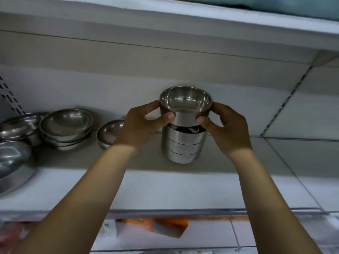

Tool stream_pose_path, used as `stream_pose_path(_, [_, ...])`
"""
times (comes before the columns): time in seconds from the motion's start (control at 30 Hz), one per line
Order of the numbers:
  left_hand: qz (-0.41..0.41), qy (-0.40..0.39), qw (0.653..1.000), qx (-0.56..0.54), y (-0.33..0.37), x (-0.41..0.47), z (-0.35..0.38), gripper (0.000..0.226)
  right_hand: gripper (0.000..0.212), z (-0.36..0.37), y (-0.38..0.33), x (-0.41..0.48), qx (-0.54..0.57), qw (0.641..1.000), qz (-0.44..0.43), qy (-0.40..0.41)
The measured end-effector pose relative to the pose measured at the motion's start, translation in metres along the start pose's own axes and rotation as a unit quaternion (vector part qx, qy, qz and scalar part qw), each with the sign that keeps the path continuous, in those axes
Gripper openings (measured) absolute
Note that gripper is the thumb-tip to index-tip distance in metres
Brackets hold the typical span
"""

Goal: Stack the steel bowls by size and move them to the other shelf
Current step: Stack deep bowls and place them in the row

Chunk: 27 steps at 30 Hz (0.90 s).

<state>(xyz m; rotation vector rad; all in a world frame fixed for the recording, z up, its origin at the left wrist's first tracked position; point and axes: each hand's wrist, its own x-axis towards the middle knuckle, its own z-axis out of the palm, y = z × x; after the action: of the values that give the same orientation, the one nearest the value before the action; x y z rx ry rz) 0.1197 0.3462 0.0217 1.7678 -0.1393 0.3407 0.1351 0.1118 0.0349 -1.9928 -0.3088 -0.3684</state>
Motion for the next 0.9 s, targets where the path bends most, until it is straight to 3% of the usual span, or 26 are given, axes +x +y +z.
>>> stream_pose_path(0.1, [0.014,0.009,0.999,0.034,-0.009,0.001,0.004,0.054,0.056,-0.002,0.008,-0.005,-0.009,1.000,0.008,-0.002])
stream_pose_path(0.2, [0.013,0.015,0.997,0.080,-0.011,0.001,0.009,0.040,0.054,-0.004,0.013,-0.008,-0.009,1.000,0.024,-0.001])
stream_pose_path(0.27, [0.016,0.025,0.998,0.061,-0.012,-0.001,0.013,0.043,0.054,-0.004,0.016,-0.012,0.007,0.999,0.032,-0.005])
stream_pose_path(0.4, [-0.019,0.014,0.999,0.033,-0.023,-0.003,0.012,0.089,0.064,0.000,0.025,-0.015,0.052,0.997,0.051,-0.019])
stream_pose_path(0.47, [-0.043,-0.017,0.999,0.001,-0.028,-0.003,0.011,0.098,0.079,0.003,0.032,-0.014,0.071,0.993,0.089,-0.037])
stream_pose_path(0.53, [-0.057,-0.059,0.996,-0.043,-0.031,-0.002,0.012,0.096,0.089,0.010,0.035,-0.015,0.108,0.981,0.151,-0.057])
stream_pose_path(0.6, [-0.060,-0.101,0.991,-0.071,-0.032,-0.003,0.017,0.081,0.084,0.019,0.034,-0.016,0.173,0.962,0.203,-0.058])
stream_pose_path(0.73, [-0.093,-0.097,0.980,-0.144,-0.032,-0.006,0.034,0.065,0.095,0.038,0.036,-0.013,0.265,0.931,0.249,-0.040])
stream_pose_path(0.9, [-0.087,-0.040,0.969,-0.228,-0.043,-0.002,0.050,0.073,0.058,0.058,0.031,-0.016,0.325,0.906,0.269,0.027])
